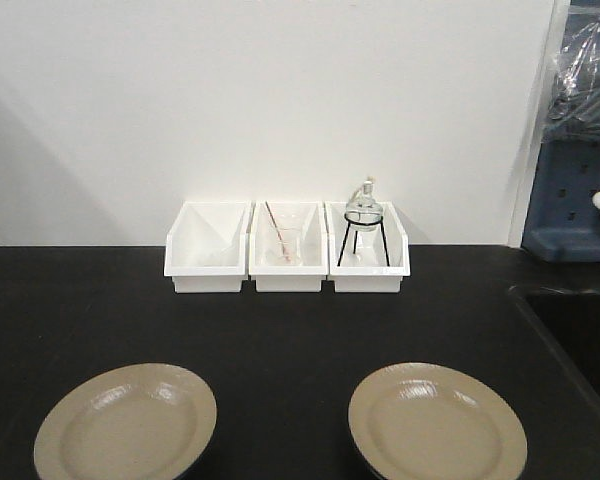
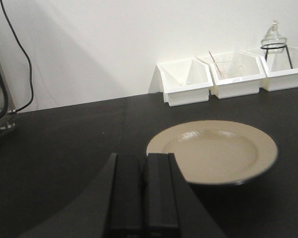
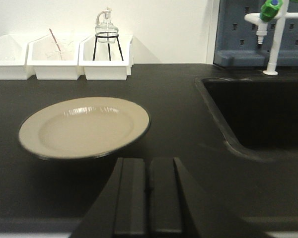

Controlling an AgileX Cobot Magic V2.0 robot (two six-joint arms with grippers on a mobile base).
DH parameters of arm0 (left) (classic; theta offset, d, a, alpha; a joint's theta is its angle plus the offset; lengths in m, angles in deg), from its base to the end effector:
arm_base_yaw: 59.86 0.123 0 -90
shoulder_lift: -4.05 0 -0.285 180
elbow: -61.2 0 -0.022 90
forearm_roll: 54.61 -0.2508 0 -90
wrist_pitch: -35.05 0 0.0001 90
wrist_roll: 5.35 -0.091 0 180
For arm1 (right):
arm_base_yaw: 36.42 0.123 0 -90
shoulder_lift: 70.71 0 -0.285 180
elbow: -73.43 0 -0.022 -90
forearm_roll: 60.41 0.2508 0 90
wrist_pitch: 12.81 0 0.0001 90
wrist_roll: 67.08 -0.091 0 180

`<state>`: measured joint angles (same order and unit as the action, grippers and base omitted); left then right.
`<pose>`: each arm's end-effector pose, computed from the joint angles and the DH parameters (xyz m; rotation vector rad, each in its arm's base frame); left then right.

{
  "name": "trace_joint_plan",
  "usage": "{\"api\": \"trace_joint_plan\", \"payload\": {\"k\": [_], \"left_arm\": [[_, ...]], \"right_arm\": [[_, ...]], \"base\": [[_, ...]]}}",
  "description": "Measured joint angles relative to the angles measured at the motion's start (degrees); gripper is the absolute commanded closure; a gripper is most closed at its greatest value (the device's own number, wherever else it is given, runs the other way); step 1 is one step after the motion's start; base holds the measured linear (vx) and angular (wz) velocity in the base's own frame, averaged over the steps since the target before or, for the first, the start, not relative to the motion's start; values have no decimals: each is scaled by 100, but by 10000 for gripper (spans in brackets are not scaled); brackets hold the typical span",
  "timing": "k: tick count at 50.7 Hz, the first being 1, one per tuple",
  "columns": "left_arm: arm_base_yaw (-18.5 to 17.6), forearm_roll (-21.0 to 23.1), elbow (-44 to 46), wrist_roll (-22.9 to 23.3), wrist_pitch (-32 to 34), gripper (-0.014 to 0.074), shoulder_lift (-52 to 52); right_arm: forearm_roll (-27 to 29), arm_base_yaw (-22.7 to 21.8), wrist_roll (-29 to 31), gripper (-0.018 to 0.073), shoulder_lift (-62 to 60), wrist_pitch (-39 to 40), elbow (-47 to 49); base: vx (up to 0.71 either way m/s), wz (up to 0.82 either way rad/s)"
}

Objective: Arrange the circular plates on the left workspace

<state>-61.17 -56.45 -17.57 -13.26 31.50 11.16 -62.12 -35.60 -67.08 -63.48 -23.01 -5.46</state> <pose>0.0567 -0.0011 0.1990 0.1489 1.5549 0.1176 0.0564 0.0003 0.1877 -0.0327 1.6807 -0.0158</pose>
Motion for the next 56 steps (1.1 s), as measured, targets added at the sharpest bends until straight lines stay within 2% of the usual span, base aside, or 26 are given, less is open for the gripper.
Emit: {"api": "trace_joint_plan", "payload": {"k": [19,44,49,56], "left_arm": [[0,0,0,0,0,596,0],[0,0,0,0,0,596,0],[0,-130,0,-54,6,596,0],[0,-213,0,-99,235,596,0]], "right_arm": [[0,0,0,564,0,0,0],[0,0,0,564,0,-7,0],[0,0,0,564,0,-1,0],[0,0,0,564,0,419,-5]], "base": [[24,0],[5,-2],[0,0],[0,0]]}}
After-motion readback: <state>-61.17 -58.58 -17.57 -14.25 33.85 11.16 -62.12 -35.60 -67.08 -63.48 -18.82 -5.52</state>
